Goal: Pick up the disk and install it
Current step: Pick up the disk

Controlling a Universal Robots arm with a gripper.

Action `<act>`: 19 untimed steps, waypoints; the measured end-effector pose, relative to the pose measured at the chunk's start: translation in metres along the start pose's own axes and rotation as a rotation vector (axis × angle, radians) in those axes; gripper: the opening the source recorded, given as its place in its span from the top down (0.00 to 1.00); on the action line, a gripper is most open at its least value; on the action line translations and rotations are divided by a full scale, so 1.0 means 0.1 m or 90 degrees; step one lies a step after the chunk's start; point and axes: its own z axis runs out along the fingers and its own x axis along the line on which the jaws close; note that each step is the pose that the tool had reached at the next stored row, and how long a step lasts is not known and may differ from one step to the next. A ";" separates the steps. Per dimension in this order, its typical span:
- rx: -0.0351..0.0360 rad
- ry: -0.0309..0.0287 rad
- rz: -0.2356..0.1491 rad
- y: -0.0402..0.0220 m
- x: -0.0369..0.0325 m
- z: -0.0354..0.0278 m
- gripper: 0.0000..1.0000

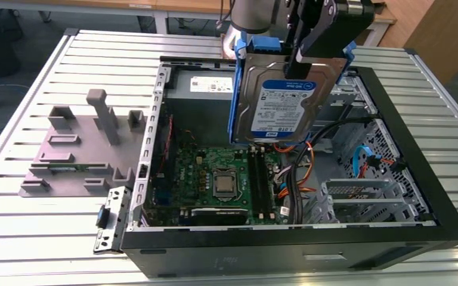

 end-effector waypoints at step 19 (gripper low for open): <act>0.0001 0.0011 0.001 -0.046 0.130 -0.003 0.65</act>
